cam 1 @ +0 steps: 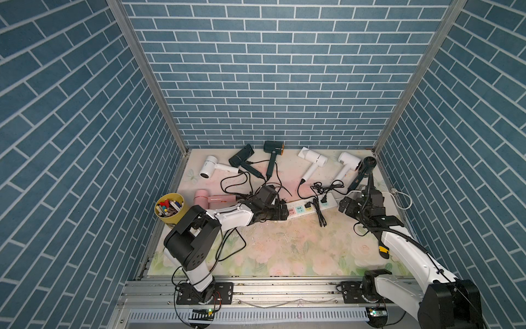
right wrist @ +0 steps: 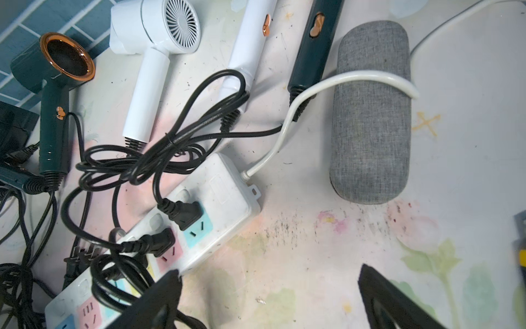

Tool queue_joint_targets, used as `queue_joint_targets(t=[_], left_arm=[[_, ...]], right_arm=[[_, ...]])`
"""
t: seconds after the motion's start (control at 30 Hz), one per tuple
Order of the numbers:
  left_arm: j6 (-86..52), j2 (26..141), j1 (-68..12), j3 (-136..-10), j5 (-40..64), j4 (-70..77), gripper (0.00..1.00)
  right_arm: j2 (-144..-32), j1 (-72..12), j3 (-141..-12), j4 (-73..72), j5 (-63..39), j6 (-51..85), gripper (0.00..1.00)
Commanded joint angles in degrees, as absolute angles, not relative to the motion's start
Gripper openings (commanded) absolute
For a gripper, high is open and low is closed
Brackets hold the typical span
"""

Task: Charge the blow dryers
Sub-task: Adjust the socket at the center of the board.

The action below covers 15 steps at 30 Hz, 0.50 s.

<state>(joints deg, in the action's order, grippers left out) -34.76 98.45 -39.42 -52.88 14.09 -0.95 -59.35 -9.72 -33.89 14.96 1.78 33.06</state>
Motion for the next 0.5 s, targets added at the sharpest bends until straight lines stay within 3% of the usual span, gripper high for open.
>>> queue_joint_targets(t=[0.0, 0.47], left_arm=[[-32.59, 101.08, -39.79, -54.26, 18.61, -1.18, 0.90], [-28.62, 106.68, -43.91, -60.38, 24.24, -0.70, 0.89]], right_arm=[[-57.76, -9.63, -32.98, 12.82, 2.00, 31.47, 0.99], [-56.94, -9.71, -42.08, 22.22, -11.72, 27.94, 0.99]])
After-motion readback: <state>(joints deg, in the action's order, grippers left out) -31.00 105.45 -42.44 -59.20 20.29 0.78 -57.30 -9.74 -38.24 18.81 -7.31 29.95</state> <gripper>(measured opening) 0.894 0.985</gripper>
